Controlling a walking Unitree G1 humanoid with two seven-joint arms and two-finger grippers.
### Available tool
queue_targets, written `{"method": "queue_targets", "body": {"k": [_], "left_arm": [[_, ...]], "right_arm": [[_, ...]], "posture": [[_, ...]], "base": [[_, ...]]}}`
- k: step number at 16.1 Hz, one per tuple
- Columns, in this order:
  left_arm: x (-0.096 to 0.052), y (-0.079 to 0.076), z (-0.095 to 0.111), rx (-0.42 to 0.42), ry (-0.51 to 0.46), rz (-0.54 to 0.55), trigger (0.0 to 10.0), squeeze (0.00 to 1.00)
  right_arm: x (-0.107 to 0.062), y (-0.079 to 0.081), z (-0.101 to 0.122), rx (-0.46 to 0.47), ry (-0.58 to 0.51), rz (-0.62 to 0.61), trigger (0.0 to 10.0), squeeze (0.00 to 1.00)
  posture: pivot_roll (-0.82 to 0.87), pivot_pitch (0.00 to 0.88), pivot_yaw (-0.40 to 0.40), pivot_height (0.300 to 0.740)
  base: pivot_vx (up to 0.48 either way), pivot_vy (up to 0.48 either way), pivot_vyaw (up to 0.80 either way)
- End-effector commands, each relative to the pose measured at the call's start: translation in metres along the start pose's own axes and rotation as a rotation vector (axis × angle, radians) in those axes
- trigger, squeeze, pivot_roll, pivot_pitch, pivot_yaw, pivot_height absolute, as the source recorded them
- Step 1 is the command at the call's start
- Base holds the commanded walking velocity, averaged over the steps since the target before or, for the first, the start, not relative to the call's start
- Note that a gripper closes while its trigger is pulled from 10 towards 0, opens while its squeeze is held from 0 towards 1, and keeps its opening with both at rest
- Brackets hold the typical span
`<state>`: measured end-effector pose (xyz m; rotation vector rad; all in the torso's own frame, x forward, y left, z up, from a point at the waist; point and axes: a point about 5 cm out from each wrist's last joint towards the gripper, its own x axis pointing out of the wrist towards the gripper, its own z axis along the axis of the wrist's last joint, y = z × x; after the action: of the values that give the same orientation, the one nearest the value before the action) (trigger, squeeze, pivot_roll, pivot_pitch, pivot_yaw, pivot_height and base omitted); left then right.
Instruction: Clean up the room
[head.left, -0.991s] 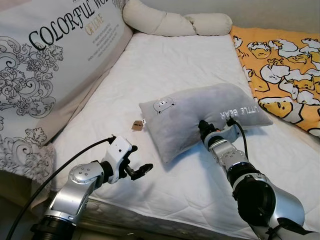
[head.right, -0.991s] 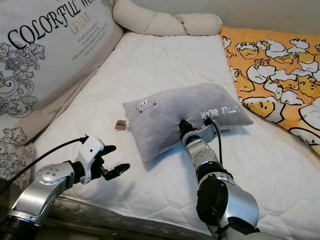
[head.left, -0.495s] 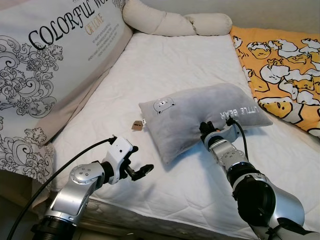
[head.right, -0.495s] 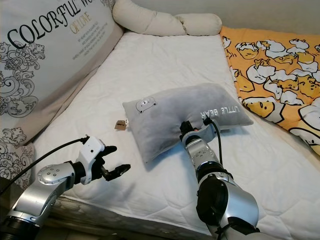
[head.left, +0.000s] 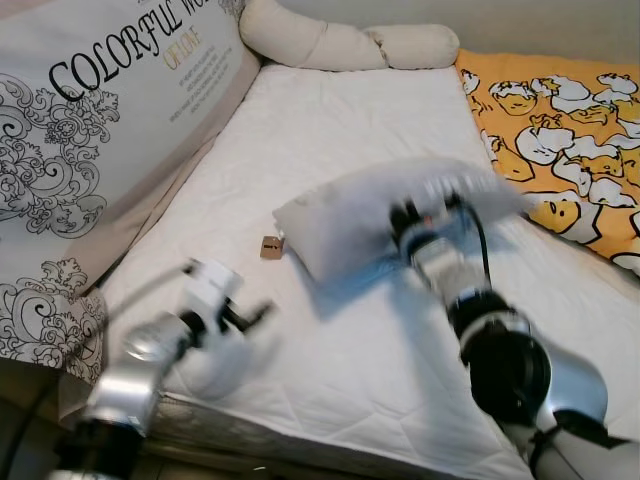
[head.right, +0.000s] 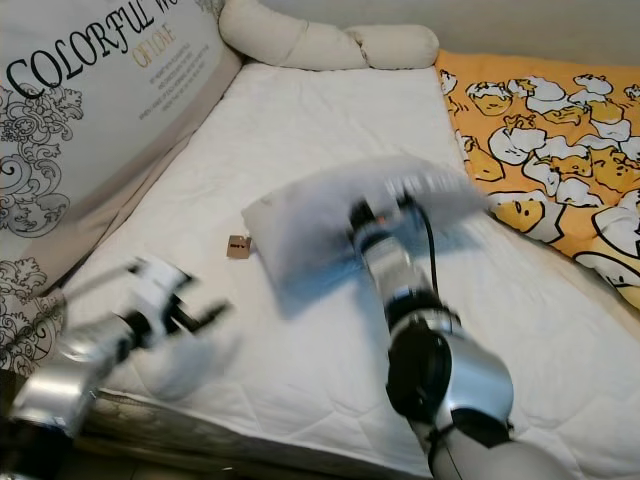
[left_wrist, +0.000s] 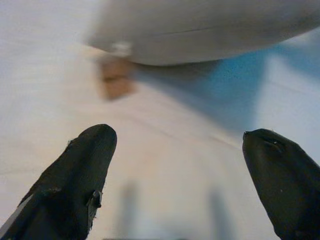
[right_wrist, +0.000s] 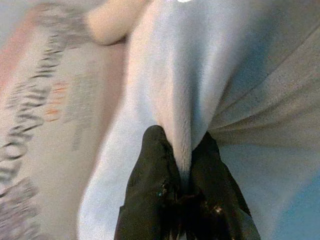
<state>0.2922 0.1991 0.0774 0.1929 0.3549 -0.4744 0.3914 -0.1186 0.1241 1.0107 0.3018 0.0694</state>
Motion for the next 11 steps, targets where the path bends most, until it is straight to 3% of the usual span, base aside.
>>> {"method": "queue_targets", "body": {"k": [1,3,4,7,9,10,11], "left_arm": [[-0.003,0.011,0.000,-0.011,-0.003,0.069,10.0,0.00],[-0.005,0.031,0.005,-0.031,-0.034,0.227,10.0,0.00],[-0.010,0.057,0.008,-0.088,-0.060,0.436,10.0,0.00],[-0.016,0.069,0.004,-0.102,-0.056,0.501,10.0,0.00],[-0.017,0.071,0.002,-0.136,-0.058,0.517,10.0,0.00],[-0.016,0.073,0.000,-0.187,-0.061,0.530,10.0,0.00],[-0.016,0.074,0.000,-0.231,-0.073,0.542,10.0,0.00]], "right_arm": [[0.004,0.022,0.005,-0.037,0.007,0.100,0.0,0.00],[0.006,0.050,0.009,-0.087,0.052,0.245,0.0,0.00],[0.004,0.079,0.013,-0.112,0.108,0.423,0.0,0.00],[-0.006,0.100,0.033,-0.023,0.142,0.622,0.0,0.00],[-0.014,0.086,0.040,-0.015,0.180,0.642,0.0,0.00],[-0.016,0.058,0.040,0.048,0.208,0.561,0.0,0.00],[-0.019,0.033,0.031,0.028,0.243,0.498,0.0,0.00]], "posture": [[0.05,0.000,0.039,0.740],[0.05,0.000,0.039,0.740],[0.05,0.000,0.043,0.740],[0.05,0.000,0.044,0.740],[0.04,0.000,0.048,0.740],[0.04,0.000,0.051,0.740],[0.03,0.000,0.051,0.740]], "base": [[0.000,0.000,0.00],[0.000,0.000,0.00],[0.000,0.000,0.00],[0.000,0.000,0.00],[0.000,0.000,0.00],[0.000,0.000,0.00],[0.000,0.000,0.00]]}}
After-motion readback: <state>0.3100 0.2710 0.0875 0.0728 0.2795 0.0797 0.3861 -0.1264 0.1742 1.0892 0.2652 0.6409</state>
